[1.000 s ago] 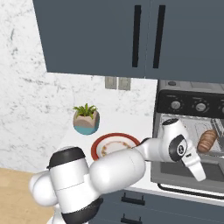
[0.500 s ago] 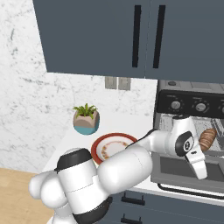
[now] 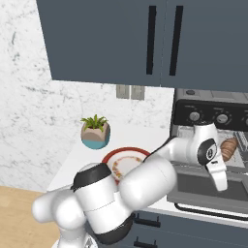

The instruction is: Pick up the kebab skewer and baguette bread, and place them inside the toaster oven. Close the toaster oven door and start by setting the timer.

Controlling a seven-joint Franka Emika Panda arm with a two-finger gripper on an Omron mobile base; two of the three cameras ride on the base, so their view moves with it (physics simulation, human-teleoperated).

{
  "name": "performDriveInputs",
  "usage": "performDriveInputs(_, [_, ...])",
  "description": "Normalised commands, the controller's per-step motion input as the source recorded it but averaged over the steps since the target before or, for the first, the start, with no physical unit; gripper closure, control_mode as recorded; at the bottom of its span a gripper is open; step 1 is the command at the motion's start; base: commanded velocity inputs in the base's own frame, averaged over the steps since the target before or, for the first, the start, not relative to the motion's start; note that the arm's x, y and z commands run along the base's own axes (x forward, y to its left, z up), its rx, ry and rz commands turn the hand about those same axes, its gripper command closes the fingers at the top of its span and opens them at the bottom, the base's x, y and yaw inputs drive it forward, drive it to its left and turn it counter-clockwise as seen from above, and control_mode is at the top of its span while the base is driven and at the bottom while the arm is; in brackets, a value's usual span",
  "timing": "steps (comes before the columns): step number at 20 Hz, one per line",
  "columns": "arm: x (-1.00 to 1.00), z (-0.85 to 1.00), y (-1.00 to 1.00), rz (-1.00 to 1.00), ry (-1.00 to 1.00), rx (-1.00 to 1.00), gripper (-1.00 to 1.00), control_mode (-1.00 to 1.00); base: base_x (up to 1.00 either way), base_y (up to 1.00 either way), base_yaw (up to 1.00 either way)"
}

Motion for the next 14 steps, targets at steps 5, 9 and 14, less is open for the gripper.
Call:
performDriveInputs(5, [0.18, 0.00, 0.01, -0.07, -0.08, 0.00, -1.00, -1.00, 0.00, 0.00, 0.00])
performDriveInputs(9, [0.32, -0.11, 0.14, -0.08, -0.02, 0.00, -1.00, -1.00, 0.00, 0.00, 0.00])
performDriveInputs(14, [0.37, -0.15, 0.27, -0.09, 0.00, 0.00, -1.00, -1.00, 0.00, 0.00, 0.00])
